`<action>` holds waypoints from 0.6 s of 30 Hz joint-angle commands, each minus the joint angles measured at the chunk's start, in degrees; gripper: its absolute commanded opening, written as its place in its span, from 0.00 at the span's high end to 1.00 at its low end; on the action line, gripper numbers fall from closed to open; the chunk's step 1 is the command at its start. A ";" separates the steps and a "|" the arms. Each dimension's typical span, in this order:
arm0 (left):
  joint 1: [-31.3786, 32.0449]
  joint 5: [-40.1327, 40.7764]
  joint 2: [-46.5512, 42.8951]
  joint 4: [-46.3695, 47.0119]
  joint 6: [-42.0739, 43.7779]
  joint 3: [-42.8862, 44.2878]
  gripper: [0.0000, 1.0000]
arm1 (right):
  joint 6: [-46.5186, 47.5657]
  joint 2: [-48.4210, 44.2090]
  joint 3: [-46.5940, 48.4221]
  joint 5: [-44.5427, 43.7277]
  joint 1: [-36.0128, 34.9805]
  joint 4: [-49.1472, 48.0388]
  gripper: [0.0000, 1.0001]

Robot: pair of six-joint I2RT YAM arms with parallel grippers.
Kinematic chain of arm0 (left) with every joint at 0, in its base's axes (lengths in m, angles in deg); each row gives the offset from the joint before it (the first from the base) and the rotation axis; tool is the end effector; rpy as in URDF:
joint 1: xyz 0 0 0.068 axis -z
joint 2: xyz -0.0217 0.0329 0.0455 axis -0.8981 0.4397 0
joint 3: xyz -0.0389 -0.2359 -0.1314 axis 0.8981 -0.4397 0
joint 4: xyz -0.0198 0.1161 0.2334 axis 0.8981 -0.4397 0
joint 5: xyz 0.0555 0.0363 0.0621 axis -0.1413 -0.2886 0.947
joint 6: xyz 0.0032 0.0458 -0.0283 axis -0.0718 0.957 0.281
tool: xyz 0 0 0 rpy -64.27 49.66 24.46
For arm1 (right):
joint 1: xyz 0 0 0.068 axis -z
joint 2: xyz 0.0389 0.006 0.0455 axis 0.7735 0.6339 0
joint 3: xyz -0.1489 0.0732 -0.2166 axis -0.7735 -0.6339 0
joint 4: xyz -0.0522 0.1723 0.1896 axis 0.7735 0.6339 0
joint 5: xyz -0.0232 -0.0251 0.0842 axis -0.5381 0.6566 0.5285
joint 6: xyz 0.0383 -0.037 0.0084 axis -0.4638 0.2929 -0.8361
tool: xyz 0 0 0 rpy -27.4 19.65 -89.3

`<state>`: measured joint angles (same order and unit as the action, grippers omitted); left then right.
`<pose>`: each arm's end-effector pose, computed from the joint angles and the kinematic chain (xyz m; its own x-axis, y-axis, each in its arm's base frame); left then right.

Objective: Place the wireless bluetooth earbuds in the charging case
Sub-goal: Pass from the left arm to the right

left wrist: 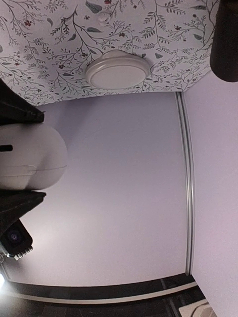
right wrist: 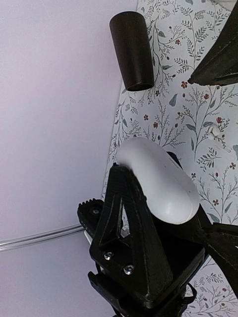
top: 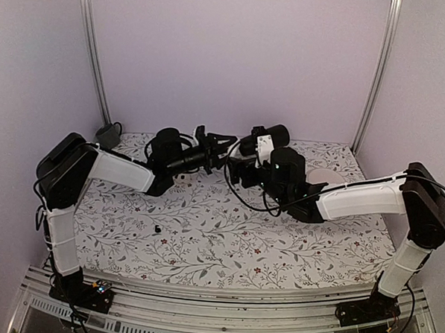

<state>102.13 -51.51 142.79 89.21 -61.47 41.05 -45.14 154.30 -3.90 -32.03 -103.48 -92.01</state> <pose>0.3359 -0.2817 0.2271 -0.8695 -0.4914 -0.0494 0.0921 -0.0630 -0.9938 0.2481 0.3050 0.2449 -0.1599 0.0154 -0.9870 -0.4954 0.8636 0.0938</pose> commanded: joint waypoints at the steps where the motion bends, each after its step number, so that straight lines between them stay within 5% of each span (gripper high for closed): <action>1: 1.08 -0.19 -2.29 2.22 -0.37 0.58 0.71 | 1.67 2.40 3.14 -2.36 -0.13 -2.90 0.03; 11: 1.94 -0.25 -2.90 1.49 -0.17 1.06 0.71 | 2.35 6.04 6.95 -8.21 -0.11 -2.39 0.09; 18: 2.20 -0.08 -3.17 1.14 -0.12 1.41 0.71 | 3.89 6.83 8.30 -9.39 -0.34 -2.62 0.39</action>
<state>103.42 -51.01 142.68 88.93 -61.60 41.10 -42.63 159.92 2.68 -38.06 -104.07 -93.56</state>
